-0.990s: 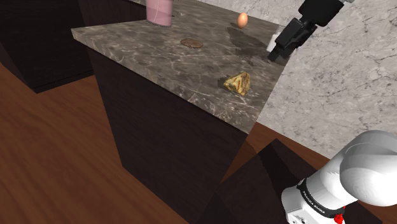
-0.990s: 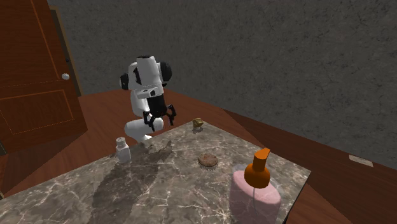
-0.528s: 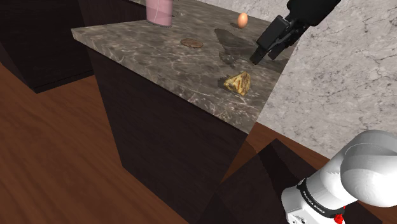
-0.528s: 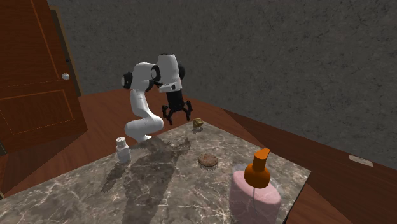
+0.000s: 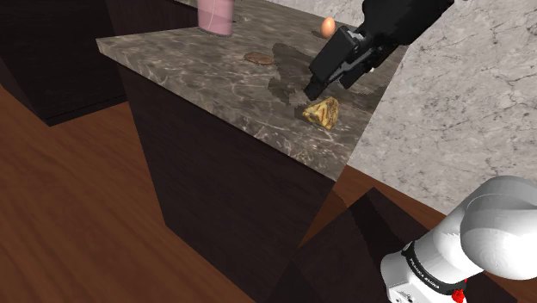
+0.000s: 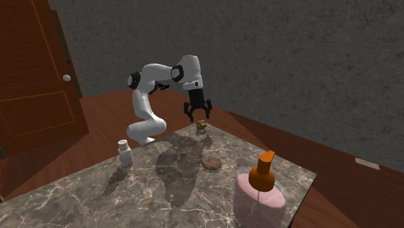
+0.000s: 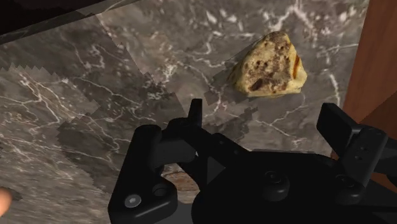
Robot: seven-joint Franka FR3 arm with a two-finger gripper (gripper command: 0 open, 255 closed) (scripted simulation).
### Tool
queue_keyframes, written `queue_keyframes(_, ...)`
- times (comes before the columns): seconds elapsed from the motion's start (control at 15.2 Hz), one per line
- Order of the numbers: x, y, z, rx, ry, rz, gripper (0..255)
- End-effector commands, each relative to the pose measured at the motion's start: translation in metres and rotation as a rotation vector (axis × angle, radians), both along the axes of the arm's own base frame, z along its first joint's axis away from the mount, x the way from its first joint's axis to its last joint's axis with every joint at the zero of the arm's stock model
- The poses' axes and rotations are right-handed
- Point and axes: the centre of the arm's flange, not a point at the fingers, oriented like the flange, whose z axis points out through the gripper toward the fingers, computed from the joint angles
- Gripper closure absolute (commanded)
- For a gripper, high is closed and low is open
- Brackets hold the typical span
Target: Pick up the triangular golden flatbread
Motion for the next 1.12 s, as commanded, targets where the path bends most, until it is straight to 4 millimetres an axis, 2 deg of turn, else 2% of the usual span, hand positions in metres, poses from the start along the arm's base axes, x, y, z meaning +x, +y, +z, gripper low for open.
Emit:
queue_keyframes(0.0, -0.001, 0.008, -0.008, -0.002, -0.006, -0.002, 0)
queue_keyframes(0.33, -0.001, 0.008, -0.035, -0.002, -0.006, -0.002, 0)
queue_keyframes(0.53, -0.001, 0.008, -0.038, -0.002, -0.006, -0.002, 0)
queue_keyframes(0.59, -0.001, 0.008, -0.038, -0.002, -0.006, -0.002, 255)
queue_keyframes(1.06, -0.001, 0.008, -0.038, -0.002, -0.006, -0.002, 255)
